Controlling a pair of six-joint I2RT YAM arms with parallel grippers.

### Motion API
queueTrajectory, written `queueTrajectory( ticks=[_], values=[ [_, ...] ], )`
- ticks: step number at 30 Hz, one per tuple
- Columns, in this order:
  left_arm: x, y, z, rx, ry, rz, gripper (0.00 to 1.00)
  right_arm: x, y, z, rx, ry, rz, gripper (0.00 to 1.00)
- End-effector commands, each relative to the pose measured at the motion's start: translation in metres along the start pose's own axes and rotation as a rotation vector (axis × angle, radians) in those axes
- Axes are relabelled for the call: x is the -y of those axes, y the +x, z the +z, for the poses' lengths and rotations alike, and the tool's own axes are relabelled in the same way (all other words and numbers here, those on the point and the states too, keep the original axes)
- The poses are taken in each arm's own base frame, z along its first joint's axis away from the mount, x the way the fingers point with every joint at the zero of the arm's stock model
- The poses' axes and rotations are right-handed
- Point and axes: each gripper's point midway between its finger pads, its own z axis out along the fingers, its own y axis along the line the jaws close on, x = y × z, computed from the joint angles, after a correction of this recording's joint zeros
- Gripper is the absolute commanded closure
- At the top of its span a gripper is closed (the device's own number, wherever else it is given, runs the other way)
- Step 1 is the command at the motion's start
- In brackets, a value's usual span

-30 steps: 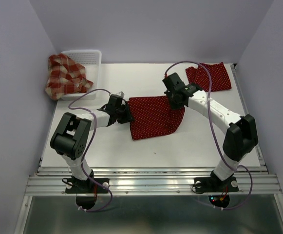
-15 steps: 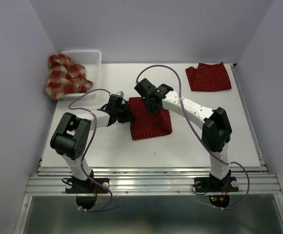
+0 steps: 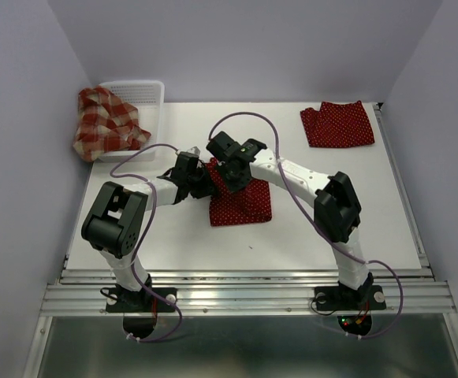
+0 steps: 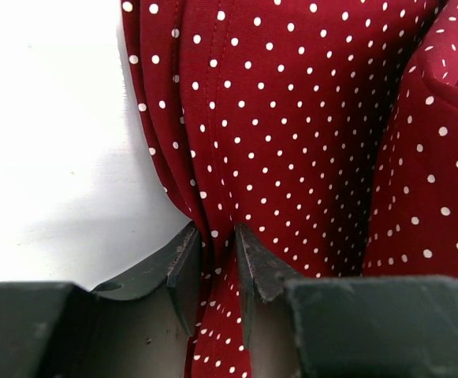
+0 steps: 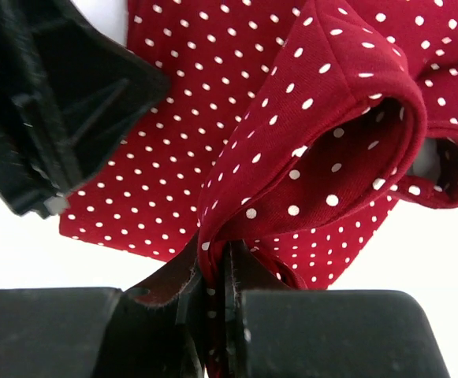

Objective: Fold and stack the skirts
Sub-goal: Fold the skirt

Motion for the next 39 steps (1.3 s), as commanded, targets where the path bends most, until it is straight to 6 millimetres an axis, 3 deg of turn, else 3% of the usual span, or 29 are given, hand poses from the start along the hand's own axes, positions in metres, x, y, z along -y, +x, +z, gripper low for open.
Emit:
queueTrajectory(
  ticks=[1, 12, 18, 24, 30, 36, 37, 39],
  values=[
    [0.005, 0.003, 0.0, 0.003, 0.027, 0.001, 0.67, -0.024, -0.024, -0.005, 0.065, -0.092, 0.05, 0.99],
    [0.001, 0.005, -0.004, 0.014, 0.013, -0.024, 0.67, -0.034, -0.015, 0.023, 0.062, -0.124, 0.068, 0.95],
    [-0.003, 0.003, -0.008, 0.032, -0.016, -0.044, 0.63, -0.037, -0.011, 0.037, 0.069, -0.131, 0.064, 0.88],
    [-0.003, -0.003, -0.014, 0.06, -0.032, -0.055, 0.56, -0.043, -0.006, 0.044, 0.058, -0.167, 0.051, 0.74],
    [-0.01, -0.013, -0.024, 0.108, -0.084, -0.062, 0.54, -0.058, -0.012, 0.025, 0.09, -0.274, 0.024, 0.4],
    [-0.02, -0.028, -0.041, 0.169, -0.124, -0.074, 0.45, -0.063, -0.024, -0.008, 0.156, -0.347, 0.006, 0.22],
    [-0.019, -0.029, -0.044, 0.179, -0.122, -0.076, 0.44, -0.065, -0.029, -0.016, 0.181, -0.367, -0.005, 0.06],
    [-0.021, -0.031, -0.047, 0.185, -0.127, -0.074, 0.41, -0.069, -0.032, -0.027, 0.202, -0.406, -0.016, 0.0]
  ],
)
